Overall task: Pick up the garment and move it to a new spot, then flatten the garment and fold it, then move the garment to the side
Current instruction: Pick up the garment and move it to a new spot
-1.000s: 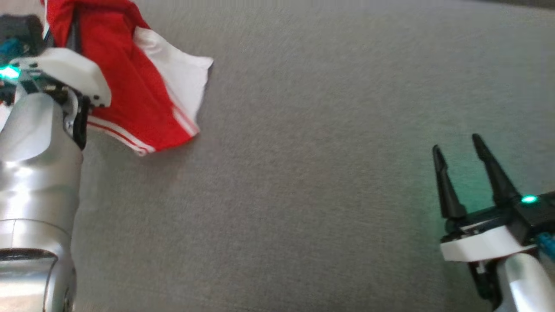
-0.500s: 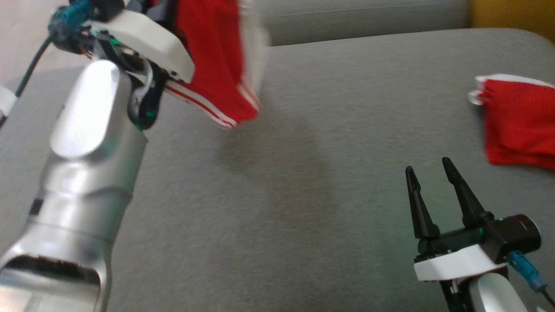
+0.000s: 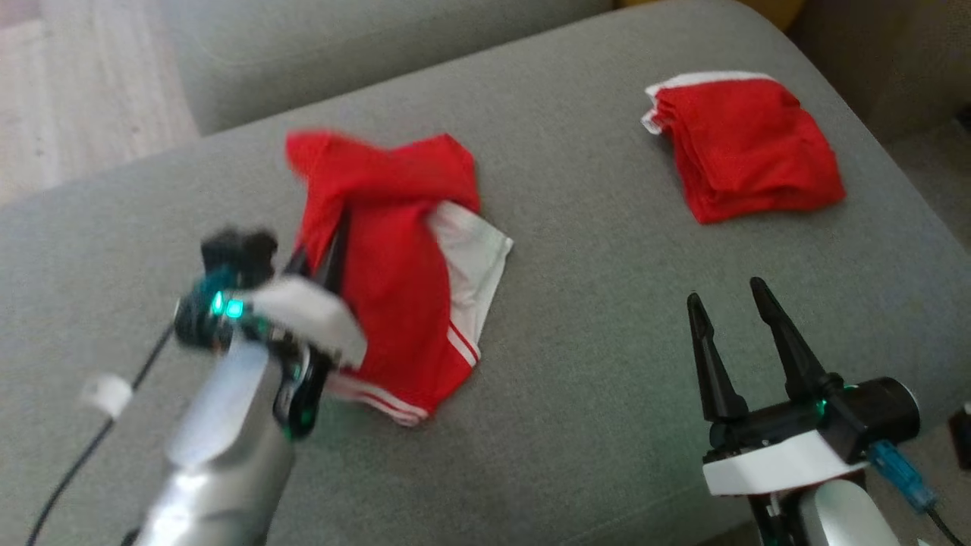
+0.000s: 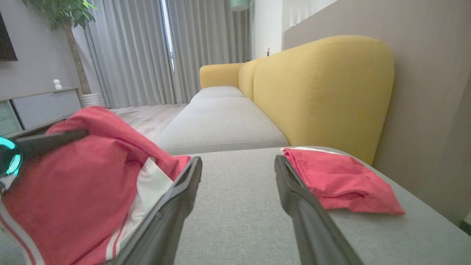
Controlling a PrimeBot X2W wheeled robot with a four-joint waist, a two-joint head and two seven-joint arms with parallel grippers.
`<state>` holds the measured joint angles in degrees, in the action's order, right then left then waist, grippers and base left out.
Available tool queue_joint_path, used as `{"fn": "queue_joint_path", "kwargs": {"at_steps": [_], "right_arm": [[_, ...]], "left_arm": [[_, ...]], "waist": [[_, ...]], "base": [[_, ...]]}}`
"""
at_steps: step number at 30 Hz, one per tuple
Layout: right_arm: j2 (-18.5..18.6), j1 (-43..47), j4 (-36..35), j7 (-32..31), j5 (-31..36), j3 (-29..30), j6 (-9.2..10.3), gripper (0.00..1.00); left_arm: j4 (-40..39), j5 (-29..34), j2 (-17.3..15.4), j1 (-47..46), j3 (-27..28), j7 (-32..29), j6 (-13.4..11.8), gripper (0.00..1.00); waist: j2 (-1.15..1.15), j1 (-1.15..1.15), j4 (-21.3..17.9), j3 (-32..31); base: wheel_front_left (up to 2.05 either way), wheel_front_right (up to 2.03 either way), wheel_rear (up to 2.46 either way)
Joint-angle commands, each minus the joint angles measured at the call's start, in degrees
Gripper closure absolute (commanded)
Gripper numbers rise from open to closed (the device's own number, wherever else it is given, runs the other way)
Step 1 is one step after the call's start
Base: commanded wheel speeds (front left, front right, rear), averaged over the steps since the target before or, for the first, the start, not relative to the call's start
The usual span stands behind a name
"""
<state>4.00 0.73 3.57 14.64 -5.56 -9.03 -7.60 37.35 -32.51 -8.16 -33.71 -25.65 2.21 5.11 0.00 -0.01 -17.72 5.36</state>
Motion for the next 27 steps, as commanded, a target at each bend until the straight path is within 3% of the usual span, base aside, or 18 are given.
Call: {"fn": "queue_joint_path", "kwargs": {"at_steps": [1, 2, 3, 4, 5, 9, 12, 18, 27], "right_arm": [[-0.4, -1.8, -1.7, 0.4, -0.4, -1.6, 0.11, 0.00], [-0.5, -2.0, -1.6, 0.4, -0.3, -1.6, 0.11, 0.00], [-0.5, -2.0, -1.4, 0.4, -0.2, -1.6, 0.11, 0.00], [-0.6, -2.0, -1.2, 0.4, -0.1, -1.5, 0.11, 0.00], [-0.6, -2.0, -1.2, 0.4, -0.1, -1.3, 0.11, 0.00], [-0.7, -1.4, -0.6, 0.4, -0.1, -0.4, 0.11, 0.00], [-0.8, -0.3, -0.1, 0.4, -0.1, 0.1, 0.11, 0.00], [-1.0, 1.9, 0.8, 0.4, 0.2, 1.8, 0.11, 0.00], [-1.1, 5.0, 2.6, 0.4, -1.1, 3.9, 0.11, 0.00]], "left_arm": [[0.2, -0.2, -1.8, -2.1, 2.5, 1.7, -0.2, 1.00], [2.3, -0.4, -1.6, -1.5, 3.0, 2.8, -0.9, 1.00], [4.2, -0.3, -1.4, -1.2, 3.2, 3.9, -1.4, 0.81], [5.8, 0.3, -1.4, -1.0, 3.0, 5.1, -1.9, 0.32], [7.3, 0.8, -1.2, -0.9, 2.8, 6.4, -2.4, 0.00], [9.6, 3.6, -0.3, -0.6, 2.2, 11.5, -5.2, 0.00], [6.9, 6.8, 0.2, 1.3, 2.1, 12.7, -8.0, 0.00], [-11.6, 15.2, 1.4, 12.3, 3.9, 12.8, -12.0, 0.00], [-33.1, 20.0, 3.7, 32.7, 10.3, 12.8, -13.4, 0.00]], "waist": [[0.00, 0.01, -1.2, 1.8], [0.00, 0.01, -1.3, 2.1], [0.00, 0.01, -1.2, 2.2], [0.00, 0.01, -1.1, 2.2], [0.00, 0.01, -0.7, 2.1], [0.00, 0.01, 1.6, 0.5], [0.00, 0.01, 4.1, -1.8], [0.00, 0.01, 10.3, -5.6], [0.00, 0.01, 16.5, -10.3]], "base": [[0.00, 0.00, 0.00], [0.00, 0.00, 0.00], [0.00, 0.00, 0.00], [0.00, 0.00, 0.00], [0.00, 0.00, 0.00], [0.00, 0.00, 0.00], [0.00, 0.00, 0.00], [0.00, 0.00, 0.00], [0.00, 0.00, 0.00]]}}
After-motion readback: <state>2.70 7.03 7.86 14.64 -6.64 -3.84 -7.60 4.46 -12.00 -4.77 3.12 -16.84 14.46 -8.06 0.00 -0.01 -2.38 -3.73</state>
